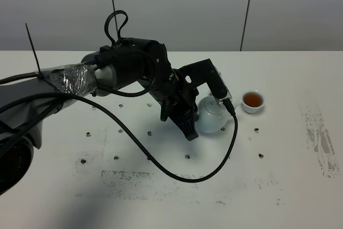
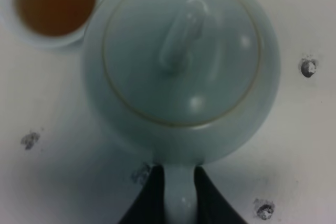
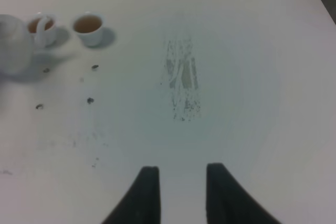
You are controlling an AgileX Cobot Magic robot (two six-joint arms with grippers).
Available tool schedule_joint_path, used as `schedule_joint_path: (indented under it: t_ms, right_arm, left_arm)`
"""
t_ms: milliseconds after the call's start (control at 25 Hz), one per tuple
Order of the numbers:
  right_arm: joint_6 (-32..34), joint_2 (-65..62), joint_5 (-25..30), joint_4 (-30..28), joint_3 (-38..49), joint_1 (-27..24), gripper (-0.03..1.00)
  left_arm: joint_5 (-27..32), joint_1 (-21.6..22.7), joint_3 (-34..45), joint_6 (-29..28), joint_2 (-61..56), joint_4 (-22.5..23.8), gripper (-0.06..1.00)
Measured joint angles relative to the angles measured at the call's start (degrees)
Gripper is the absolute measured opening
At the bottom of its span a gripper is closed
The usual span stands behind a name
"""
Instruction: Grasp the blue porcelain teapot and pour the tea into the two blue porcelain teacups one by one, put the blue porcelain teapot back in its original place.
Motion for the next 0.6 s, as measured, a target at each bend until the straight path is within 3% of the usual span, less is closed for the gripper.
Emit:
schedule_joint_path:
  t_ms: [600]
  right_arm:
    - [0.00, 0.00, 0.00, 0.00, 0.00, 0.00, 0.23]
  left_arm:
    - [-0.74, 0.00, 0.40, 0.00, 0.24, -0.15, 0.11]
